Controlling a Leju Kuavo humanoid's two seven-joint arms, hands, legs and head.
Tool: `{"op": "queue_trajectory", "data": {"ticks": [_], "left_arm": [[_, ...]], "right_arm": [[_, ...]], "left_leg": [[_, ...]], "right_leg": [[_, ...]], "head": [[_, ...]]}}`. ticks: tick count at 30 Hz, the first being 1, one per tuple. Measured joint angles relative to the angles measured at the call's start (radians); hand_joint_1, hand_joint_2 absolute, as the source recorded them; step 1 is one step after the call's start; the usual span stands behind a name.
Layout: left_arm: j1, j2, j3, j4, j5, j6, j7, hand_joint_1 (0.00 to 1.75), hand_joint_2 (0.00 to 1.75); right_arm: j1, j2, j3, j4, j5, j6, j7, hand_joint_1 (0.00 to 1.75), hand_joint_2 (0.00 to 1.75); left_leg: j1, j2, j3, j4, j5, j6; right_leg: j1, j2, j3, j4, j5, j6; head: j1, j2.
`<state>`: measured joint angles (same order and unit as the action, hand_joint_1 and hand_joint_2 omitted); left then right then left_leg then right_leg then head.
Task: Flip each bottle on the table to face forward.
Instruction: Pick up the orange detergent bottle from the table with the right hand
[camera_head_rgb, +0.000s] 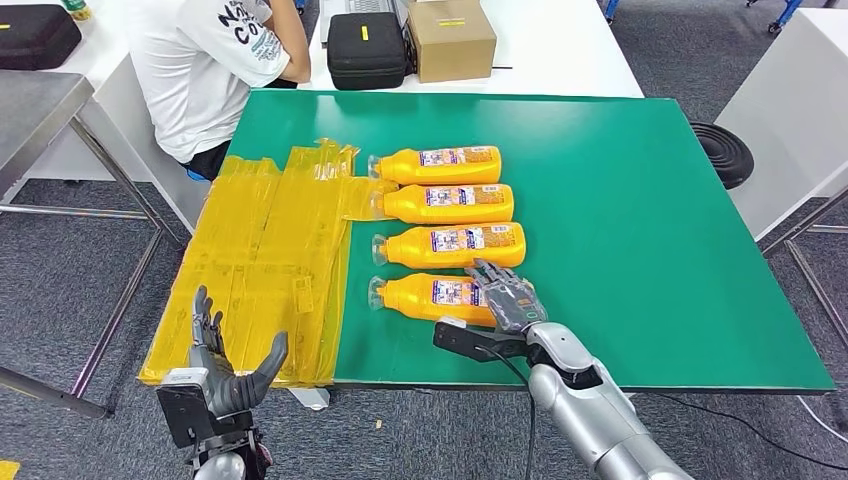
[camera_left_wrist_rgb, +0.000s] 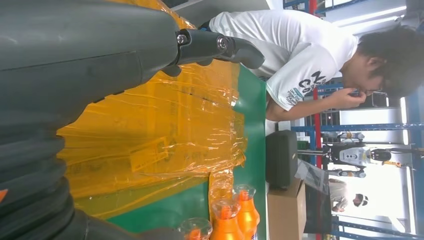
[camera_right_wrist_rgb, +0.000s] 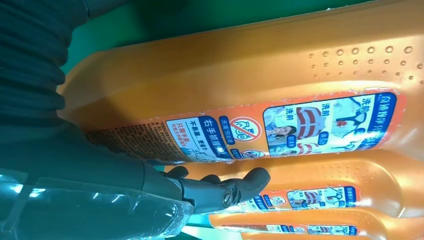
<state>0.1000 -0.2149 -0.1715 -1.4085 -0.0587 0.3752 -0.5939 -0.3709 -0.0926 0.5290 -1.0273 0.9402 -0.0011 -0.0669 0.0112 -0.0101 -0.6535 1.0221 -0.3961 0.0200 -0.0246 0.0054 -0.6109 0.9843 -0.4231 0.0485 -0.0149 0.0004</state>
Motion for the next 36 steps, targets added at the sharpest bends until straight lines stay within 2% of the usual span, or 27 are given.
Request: {"op": "queue_trajectory", "data": {"ticks": [3, 7, 10, 11, 15, 17, 36], "left_arm": [[-0.005, 0.000, 0.001, 0.004, -0.002, -0.002, 0.005, 0.00, 1.75], [-0.019, 0.000, 0.002, 0.025, -0.003, -0.003, 0.012, 0.00, 1.75], [-0.025, 0.000, 0.003, 0.040, -0.003, -0.003, 0.014, 0.00, 1.75], [-0.026, 0.000, 0.003, 0.044, -0.003, -0.003, 0.014, 0.00, 1.75], [-0.031, 0.000, 0.005, 0.054, -0.003, -0.003, 0.014, 0.00, 1.75], [-0.034, 0.000, 0.006, 0.059, -0.003, -0.004, 0.015, 0.00, 1.75], [-0.047, 0.000, 0.009, 0.082, -0.003, -0.009, 0.017, 0.00, 1.75]], "right_arm": [[-0.001, 0.001, -0.007, 0.002, 0.001, 0.010, 0.003, 0.10, 1.75], [-0.004, 0.001, -0.020, 0.011, 0.001, 0.023, 0.008, 0.43, 1.75], [-0.006, 0.002, -0.025, 0.018, 0.001, 0.025, 0.010, 0.48, 1.75], [-0.008, 0.002, -0.027, 0.020, 0.001, 0.026, 0.011, 0.56, 1.75], [-0.011, 0.002, -0.035, 0.025, -0.005, 0.030, 0.011, 1.25, 1.75], [-0.017, 0.002, -0.039, 0.031, -0.013, 0.036, 0.011, 1.36, 1.75], [-0.047, 0.002, -0.049, 0.076, -0.033, 0.054, -0.003, 1.47, 1.75]], "left_leg": [[0.000, 0.000, 0.000, 0.000, 0.000, 0.000], [0.000, 0.000, 0.002, 0.000, 0.000, 0.000], [0.000, 0.000, 0.003, 0.000, 0.000, 0.000], [0.000, 0.000, 0.003, 0.000, 0.000, 0.000], [0.000, 0.000, 0.003, 0.000, 0.000, 0.000], [0.000, 0.000, 0.004, 0.000, 0.000, 0.000], [0.000, 0.000, 0.008, 0.000, 0.000, 0.000]], "right_leg": [[0.000, 0.000, 0.000, 0.000, 0.000, 0.000], [0.000, 0.000, 0.001, 0.000, 0.000, 0.000], [0.000, 0.000, 0.002, 0.000, 0.000, 0.000], [0.000, 0.000, 0.002, 0.000, 0.000, 0.000], [0.000, 0.000, 0.003, -0.001, 0.000, 0.000], [0.000, 0.000, 0.003, -0.001, 0.000, 0.000], [0.000, 0.000, 0.007, -0.001, 0.000, 0.000]], "head": [[0.000, 0.000], [0.000, 0.000], [0.000, 0.000], [0.000, 0.000], [0.000, 0.000], [0.000, 0.000], [0.000, 0.000]]}}
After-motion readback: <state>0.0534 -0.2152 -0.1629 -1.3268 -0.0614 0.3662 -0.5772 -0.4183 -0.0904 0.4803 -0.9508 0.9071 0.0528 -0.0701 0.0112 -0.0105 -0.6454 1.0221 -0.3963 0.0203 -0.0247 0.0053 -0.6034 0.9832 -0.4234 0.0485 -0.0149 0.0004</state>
